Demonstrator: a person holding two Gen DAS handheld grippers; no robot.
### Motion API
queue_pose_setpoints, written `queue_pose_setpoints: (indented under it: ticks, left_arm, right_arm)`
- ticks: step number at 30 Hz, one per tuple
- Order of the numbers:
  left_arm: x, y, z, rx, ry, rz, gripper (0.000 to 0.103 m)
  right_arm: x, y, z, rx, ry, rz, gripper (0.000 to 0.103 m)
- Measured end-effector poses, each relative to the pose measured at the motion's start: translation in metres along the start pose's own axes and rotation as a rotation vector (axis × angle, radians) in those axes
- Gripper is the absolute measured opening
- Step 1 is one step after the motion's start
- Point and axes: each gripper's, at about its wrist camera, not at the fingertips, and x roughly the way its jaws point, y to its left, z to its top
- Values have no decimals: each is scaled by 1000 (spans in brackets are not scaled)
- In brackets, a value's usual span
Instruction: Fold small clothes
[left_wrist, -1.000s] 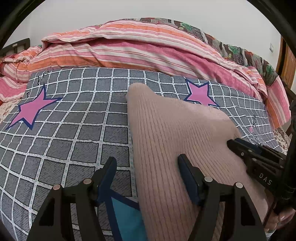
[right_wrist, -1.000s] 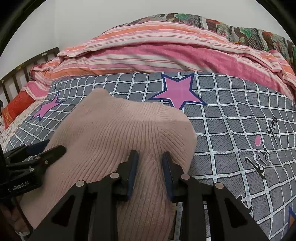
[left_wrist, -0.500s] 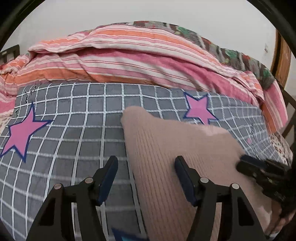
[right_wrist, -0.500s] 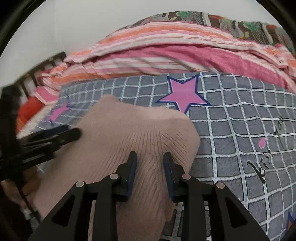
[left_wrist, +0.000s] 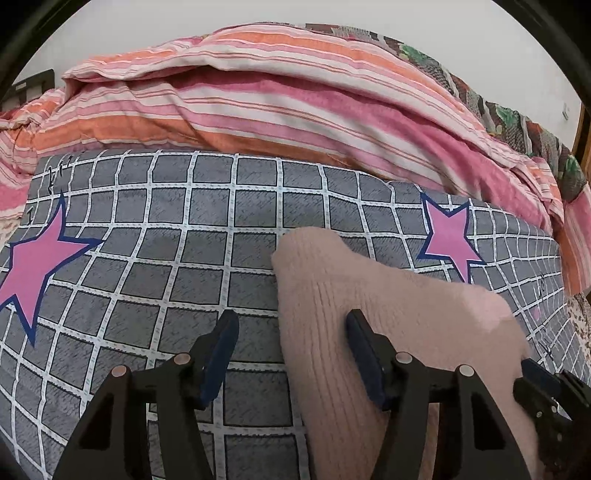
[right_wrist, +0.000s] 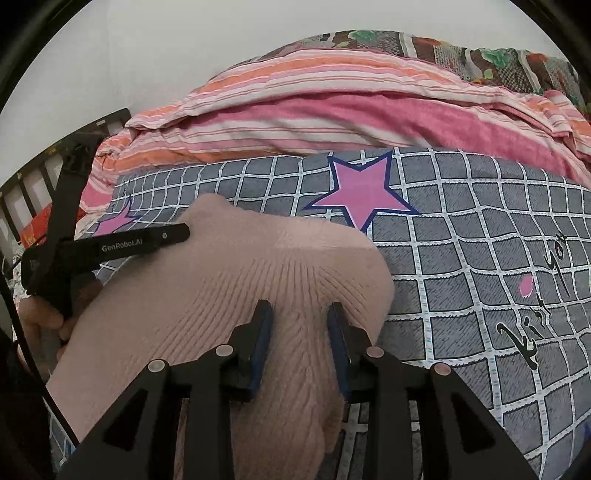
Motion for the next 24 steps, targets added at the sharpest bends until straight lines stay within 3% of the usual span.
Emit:
queue_pose_setpoints:
  ticks: [5, 8, 17, 20, 24]
  left_arm:
    - [-11, 5, -6, -25, 24, -101, 57]
    - [-21, 0, -13, -13, 27, -122, 57]
    - [-62, -14, -53, 42, 35, -151, 58]
    - [-72, -13, -66, 31, 25, -148, 59]
    - [-82, -11, -72, 20, 20, -145, 59]
  right_arm:
    - [0, 1, 0, -5, -1, -9, 32]
    - [1, 0, 0, -6, 2, -7, 32]
    - [-17, -13, 9, 76, 15, 53, 31]
    - [-30, -20, 12, 123, -11, 38, 32]
    - [-37, -34, 5, 182, 25, 17, 32]
